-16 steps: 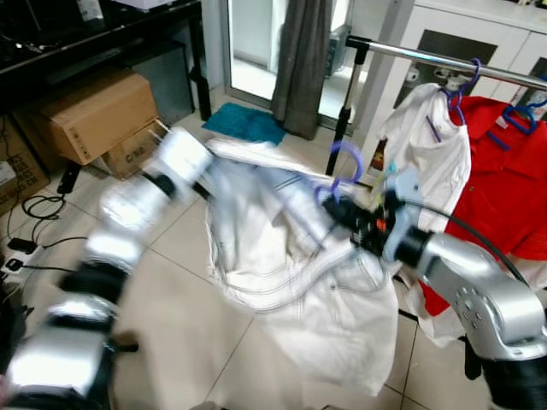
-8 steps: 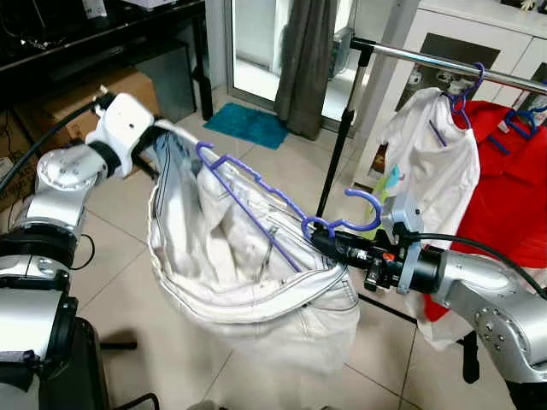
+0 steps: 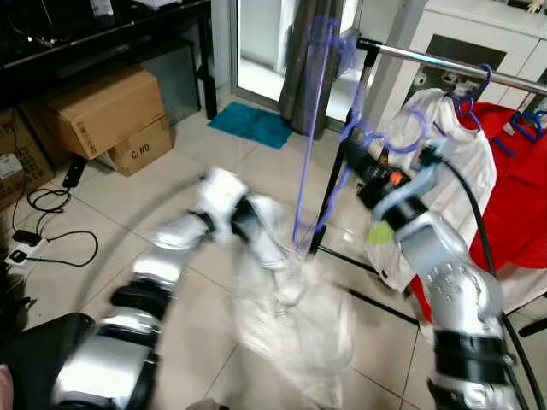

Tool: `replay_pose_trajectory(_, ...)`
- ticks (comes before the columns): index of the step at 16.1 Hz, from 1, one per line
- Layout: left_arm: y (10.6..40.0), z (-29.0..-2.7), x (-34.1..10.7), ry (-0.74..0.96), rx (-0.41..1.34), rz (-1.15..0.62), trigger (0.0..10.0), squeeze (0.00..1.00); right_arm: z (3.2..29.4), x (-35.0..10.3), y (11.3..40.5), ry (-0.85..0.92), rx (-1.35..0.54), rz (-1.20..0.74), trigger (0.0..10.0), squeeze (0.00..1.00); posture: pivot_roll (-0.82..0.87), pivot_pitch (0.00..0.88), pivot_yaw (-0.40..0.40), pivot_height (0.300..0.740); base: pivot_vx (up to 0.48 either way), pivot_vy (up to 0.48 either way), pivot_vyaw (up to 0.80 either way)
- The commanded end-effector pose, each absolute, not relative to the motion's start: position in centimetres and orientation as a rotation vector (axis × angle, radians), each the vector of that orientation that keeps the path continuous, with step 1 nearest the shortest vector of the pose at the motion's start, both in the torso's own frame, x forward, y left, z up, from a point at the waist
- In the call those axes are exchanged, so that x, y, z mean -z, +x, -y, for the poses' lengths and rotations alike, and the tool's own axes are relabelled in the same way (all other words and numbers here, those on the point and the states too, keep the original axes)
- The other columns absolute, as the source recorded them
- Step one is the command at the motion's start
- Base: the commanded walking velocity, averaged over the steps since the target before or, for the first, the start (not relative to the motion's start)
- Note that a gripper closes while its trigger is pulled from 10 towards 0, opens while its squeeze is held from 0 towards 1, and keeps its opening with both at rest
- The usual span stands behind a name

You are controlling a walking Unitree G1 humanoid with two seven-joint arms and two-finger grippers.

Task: Hang hanger

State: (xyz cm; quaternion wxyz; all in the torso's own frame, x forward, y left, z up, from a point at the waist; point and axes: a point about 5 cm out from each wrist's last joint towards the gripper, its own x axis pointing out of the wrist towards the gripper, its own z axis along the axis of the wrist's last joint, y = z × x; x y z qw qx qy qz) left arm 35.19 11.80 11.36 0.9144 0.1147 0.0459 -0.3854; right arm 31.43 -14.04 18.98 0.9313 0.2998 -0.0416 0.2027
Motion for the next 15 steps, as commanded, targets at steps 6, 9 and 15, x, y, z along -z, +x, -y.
replay_pose_trajectory(6, 34.6, -17.0, -12.9, 0.114, 0.438, -0.023, 10.0, 0.0, 18.3, -10.8, 28.5, 0.123, -0.054, -0.254, 10.0, 0.0, -0.13, 0.0, -0.033, 0.74, 0.0, 0.0, -0.13)
replay_pose_trajectory(9, 32.3, -18.4, -11.2, 0.026, 0.355, -0.097, 10.0, 0.0, 19.0, -9.4, 26.4, 0.085, 0.018, -0.264, 10.0, 0.0, -0.14, 0.0, -0.032, 0.74, 0.0, 0.0, -0.8)
replay_pose_trajectory(15, 30.2, -18.3, -10.8, -0.026, 0.233, -0.053, 10.0, 0.0, 18.6, -9.7, 26.0, 0.094, 0.214, -0.167, 10.0, 0.0, -0.15, 0.0, -0.033, 0.74, 0.0, 0.0, -0.8)
